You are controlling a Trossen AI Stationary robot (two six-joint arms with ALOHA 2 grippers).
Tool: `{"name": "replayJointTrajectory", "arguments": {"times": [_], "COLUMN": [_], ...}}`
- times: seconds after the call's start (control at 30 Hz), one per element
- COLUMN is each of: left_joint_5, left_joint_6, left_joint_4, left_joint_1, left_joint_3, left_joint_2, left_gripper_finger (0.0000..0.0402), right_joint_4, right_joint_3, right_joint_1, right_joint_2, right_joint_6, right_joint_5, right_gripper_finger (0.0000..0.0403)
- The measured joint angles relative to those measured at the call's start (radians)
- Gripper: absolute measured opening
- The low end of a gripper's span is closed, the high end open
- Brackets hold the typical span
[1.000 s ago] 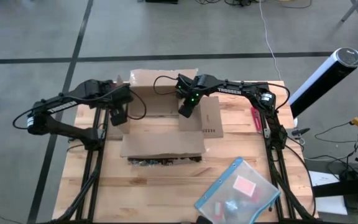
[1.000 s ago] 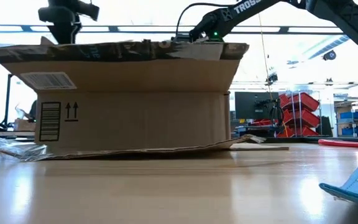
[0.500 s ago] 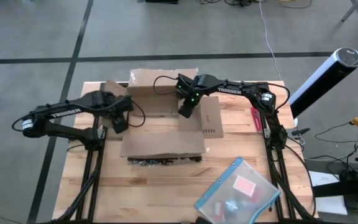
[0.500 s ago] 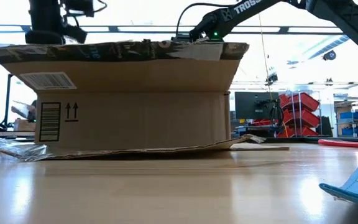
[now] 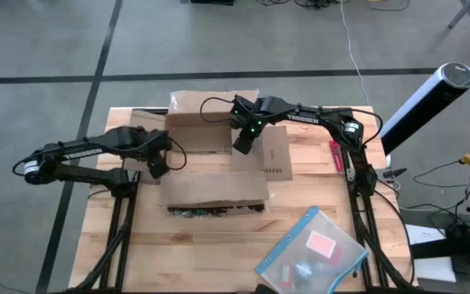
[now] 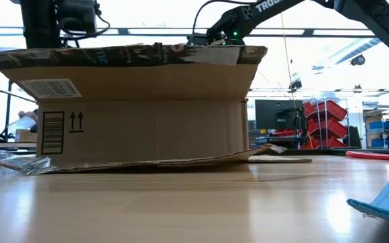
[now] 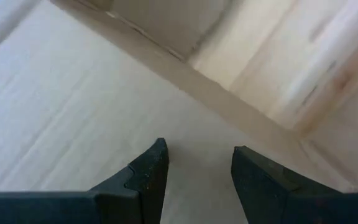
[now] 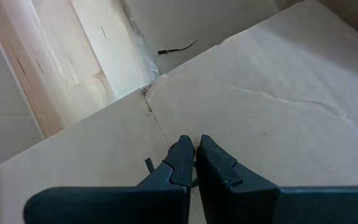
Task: Unpack boxes
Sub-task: Break down the box using the red cutter
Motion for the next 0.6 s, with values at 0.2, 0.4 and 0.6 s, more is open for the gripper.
{"name": "replayJointTrajectory", "arguments": {"times": [0.2,0.4,0.6], "left_joint_5": [-0.009,-0.010,0.033], "left_joint_6": [-0.030,-0.038,-0.041], "left_joint_4": [0.024,0.070,0.148], "left_joint_1": [0.006,0.010,0.010], "left_joint_3": [-0.007,-0.037,-0.091], "left_joint_2": [-0.064,-0.074,-0.072], "left_gripper_finger": [0.0157,0.0157,0.0157], "right_joint_4": [0.080,0.209,0.256], "right_joint_3": [0.000,0.002,0.025], "right_joint_1": [0.000,0.012,0.040], "right_joint_2": [-0.025,-0.071,-0.067], "right_joint_6": [0.023,0.048,0.052], "right_joint_5": [-0.034,-0.087,-0.195], "right_gripper_finger": [0.0005,0.0040,0.0077]}}
